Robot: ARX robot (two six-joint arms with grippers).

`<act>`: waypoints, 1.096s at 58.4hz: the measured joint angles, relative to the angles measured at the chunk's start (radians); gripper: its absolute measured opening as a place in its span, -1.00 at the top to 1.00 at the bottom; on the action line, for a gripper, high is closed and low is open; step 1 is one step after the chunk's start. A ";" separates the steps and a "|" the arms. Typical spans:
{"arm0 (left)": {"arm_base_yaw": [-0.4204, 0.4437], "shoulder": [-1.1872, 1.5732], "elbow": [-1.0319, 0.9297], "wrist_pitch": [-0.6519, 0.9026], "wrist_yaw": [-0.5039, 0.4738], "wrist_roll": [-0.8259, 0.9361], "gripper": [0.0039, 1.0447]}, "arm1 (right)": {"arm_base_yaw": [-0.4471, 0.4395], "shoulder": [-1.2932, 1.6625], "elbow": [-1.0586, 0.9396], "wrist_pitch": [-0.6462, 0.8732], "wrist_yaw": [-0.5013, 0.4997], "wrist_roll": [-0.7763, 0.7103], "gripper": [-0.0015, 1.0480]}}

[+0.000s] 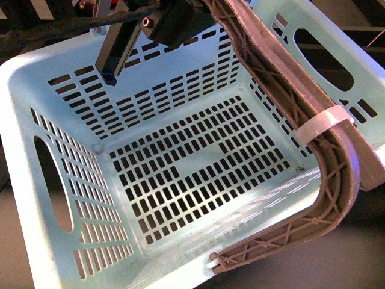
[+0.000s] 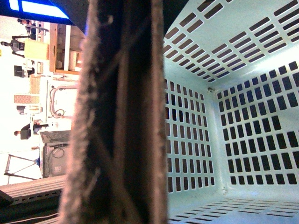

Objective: Pick apple with right arm and hold basket with left

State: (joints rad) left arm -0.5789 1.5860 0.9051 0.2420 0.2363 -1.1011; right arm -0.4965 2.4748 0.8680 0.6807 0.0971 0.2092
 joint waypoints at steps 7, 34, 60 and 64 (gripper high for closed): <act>0.000 0.000 0.000 0.000 -0.001 0.000 0.90 | -0.014 -0.043 -0.059 0.025 -0.032 -0.021 -0.43; 0.000 0.000 0.000 0.000 0.000 0.000 0.90 | 0.237 -0.924 -0.447 -0.116 -0.201 -0.029 -0.41; 0.000 0.000 0.000 0.000 0.000 0.000 0.90 | 0.788 -1.206 -0.291 -0.277 0.013 0.134 -0.41; 0.000 0.000 0.000 0.000 0.000 0.000 0.90 | 0.850 -1.159 -0.287 -0.275 0.032 0.145 -0.41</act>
State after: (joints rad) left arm -0.5789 1.5860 0.9051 0.2420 0.2359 -1.1007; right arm 0.3534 1.3163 0.5812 0.4061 0.1295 0.3538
